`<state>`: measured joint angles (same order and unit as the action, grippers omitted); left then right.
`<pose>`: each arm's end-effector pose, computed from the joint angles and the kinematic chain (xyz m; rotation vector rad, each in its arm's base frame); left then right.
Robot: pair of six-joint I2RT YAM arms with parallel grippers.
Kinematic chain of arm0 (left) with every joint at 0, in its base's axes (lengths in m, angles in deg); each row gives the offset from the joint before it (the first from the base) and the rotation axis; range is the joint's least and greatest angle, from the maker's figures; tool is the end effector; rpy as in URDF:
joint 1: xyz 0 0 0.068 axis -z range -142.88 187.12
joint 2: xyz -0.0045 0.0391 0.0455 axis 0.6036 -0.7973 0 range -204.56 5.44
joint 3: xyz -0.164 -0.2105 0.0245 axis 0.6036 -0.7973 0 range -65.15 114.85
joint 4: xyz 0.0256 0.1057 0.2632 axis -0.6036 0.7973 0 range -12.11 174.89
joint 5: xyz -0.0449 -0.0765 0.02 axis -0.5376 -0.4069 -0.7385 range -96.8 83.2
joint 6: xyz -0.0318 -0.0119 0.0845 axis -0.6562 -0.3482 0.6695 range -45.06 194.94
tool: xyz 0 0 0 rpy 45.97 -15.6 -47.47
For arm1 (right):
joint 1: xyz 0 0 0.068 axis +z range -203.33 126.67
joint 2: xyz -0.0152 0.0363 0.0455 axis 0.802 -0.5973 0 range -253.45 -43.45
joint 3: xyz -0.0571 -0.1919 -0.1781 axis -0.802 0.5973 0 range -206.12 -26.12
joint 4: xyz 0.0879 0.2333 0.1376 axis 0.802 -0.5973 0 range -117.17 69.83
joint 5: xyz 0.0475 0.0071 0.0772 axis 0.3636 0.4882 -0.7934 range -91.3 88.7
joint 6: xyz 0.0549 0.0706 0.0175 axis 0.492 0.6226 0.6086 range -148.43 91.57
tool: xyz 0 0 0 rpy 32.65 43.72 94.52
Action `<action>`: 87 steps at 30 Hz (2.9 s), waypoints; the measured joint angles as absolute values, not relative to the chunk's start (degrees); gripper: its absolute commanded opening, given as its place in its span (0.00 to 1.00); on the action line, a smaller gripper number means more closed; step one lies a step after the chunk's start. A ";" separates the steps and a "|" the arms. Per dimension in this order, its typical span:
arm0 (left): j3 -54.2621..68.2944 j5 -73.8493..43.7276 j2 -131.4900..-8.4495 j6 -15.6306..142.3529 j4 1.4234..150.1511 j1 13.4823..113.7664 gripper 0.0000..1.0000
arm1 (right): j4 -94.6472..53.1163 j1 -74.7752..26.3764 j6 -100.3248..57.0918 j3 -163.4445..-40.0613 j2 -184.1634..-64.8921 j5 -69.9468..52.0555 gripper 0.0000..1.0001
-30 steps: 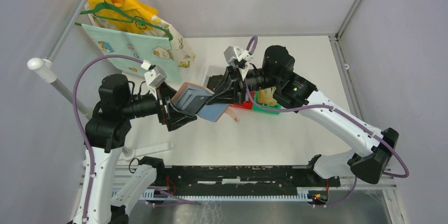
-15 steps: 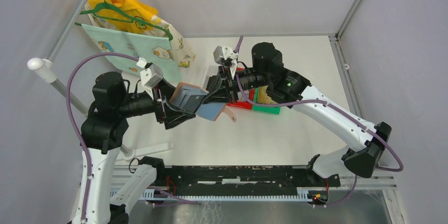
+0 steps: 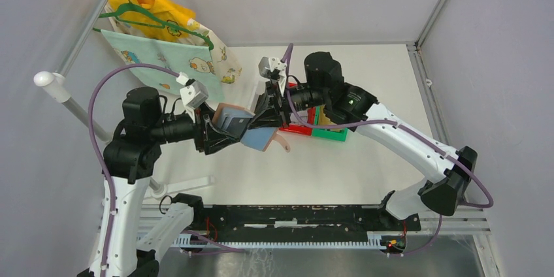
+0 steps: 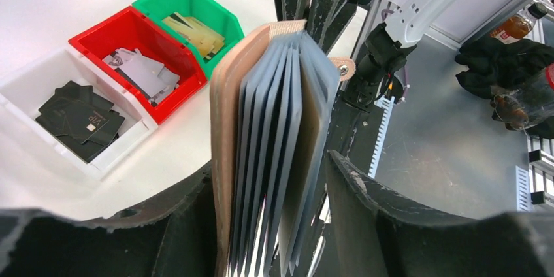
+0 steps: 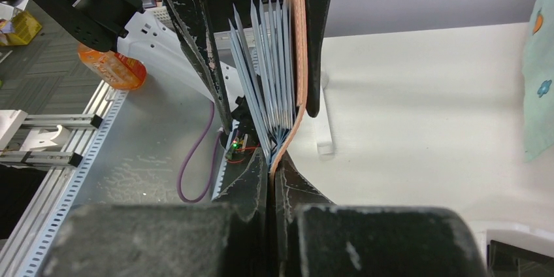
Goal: Take the credit cards out of the card holder
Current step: Remove the credit card from the card holder.
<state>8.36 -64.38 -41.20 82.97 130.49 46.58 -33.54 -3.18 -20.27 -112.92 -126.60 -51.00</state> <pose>0.1483 -0.0945 0.4261 0.9004 1.7088 -1.0175 0.1954 0.3312 0.4262 -1.2961 1.4234 1.4618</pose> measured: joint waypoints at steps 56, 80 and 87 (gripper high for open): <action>5.81 -62.87 -48.08 65.49 126.86 46.58 0.02 | 17.89 -5.43 26.03 -81.86 -121.86 -40.02 0.52; 6.79 -64.34 -48.54 63.41 124.44 46.34 0.02 | 16.52 -5.32 24.36 -81.76 -121.38 -40.09 0.52; 6.81 -65.26 -48.58 63.41 124.44 46.29 0.09 | 17.94 -5.30 25.39 -81.17 -121.40 -40.07 0.47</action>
